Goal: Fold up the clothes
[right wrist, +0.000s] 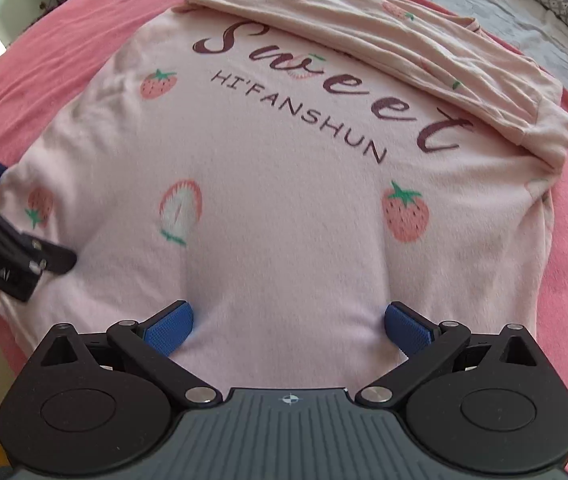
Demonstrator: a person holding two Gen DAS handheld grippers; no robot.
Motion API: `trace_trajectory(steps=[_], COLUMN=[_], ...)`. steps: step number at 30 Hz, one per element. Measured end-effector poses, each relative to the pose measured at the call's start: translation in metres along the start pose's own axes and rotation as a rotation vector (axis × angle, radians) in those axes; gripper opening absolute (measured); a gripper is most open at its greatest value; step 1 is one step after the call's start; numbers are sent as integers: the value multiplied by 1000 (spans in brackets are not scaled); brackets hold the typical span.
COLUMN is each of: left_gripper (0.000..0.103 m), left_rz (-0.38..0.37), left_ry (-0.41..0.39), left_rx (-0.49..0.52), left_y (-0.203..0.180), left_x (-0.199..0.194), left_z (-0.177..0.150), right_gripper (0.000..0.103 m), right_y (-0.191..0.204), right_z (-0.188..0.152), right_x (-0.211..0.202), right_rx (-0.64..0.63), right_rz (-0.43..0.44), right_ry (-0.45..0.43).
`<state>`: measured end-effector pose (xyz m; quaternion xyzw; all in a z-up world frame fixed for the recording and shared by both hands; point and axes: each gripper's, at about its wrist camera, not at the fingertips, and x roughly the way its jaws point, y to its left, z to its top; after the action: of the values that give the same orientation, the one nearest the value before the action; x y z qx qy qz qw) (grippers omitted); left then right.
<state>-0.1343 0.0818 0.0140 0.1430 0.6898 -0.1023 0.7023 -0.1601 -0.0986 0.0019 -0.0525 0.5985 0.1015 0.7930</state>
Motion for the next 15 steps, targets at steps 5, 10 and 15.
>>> trace_trajectory(steps=[5,10,15], left_gripper=[103,103,102], left_rz=[-5,-16,23], left_ry=[2,-28,-26], left_rx=[9,36,25], left_y=[0,9,31], left_x=[-6,-19,-36], left_z=[-7,-34,-84], right_gripper=[103,103,102], right_y=[-15,-22,-6], right_z=[-38,-78,-116], right_x=[-17,-33,-48], right_rx=[65,25,-159], right_rz=[18,-41,-256], right_ry=[49,130,187])
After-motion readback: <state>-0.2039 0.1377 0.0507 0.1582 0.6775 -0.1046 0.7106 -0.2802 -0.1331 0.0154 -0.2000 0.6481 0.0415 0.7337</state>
